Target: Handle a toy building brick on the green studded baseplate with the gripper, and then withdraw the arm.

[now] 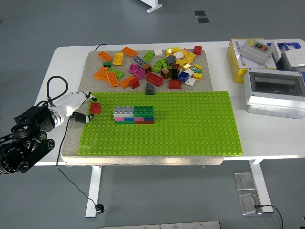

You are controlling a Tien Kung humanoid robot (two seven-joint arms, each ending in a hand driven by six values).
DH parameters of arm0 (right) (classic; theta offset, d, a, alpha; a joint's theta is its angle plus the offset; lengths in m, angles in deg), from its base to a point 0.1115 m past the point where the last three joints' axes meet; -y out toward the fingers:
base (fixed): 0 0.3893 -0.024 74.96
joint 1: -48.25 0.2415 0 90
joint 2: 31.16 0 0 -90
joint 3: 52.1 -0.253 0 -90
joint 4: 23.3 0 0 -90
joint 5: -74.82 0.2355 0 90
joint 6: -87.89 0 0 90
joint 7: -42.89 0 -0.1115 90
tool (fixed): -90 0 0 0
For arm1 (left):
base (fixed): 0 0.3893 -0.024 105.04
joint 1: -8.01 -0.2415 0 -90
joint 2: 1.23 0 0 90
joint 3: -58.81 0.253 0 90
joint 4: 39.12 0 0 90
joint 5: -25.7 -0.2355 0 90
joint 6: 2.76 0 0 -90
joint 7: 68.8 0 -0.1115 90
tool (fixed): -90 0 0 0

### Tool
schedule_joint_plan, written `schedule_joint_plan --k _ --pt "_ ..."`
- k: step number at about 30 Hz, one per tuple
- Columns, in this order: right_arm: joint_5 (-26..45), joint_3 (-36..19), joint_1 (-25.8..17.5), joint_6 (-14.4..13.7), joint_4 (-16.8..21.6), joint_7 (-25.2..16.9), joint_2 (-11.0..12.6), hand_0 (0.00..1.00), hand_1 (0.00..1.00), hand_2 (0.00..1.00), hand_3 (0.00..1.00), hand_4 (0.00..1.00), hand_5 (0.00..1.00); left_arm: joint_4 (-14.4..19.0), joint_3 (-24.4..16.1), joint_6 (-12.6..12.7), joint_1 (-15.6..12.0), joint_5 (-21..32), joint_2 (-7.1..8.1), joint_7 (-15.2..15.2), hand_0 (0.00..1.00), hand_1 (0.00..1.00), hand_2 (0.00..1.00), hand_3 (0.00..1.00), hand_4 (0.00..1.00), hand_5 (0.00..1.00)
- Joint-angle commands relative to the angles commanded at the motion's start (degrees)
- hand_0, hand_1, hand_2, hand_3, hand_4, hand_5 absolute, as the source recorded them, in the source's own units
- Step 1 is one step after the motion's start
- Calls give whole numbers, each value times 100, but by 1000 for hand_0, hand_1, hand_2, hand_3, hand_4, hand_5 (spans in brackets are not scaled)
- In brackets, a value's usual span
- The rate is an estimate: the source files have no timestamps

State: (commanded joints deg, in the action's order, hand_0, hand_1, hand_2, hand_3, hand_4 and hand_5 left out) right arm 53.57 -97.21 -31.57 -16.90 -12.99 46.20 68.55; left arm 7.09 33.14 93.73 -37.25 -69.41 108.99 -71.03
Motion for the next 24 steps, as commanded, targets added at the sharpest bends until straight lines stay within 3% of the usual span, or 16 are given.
schedule_joint_plan --k 24 --pt "7 12 28 -6 0 -22 10 687 643 657 664 451 800 -106 28 -124 89 171 -82 -12 998 993 998 774 664 208"
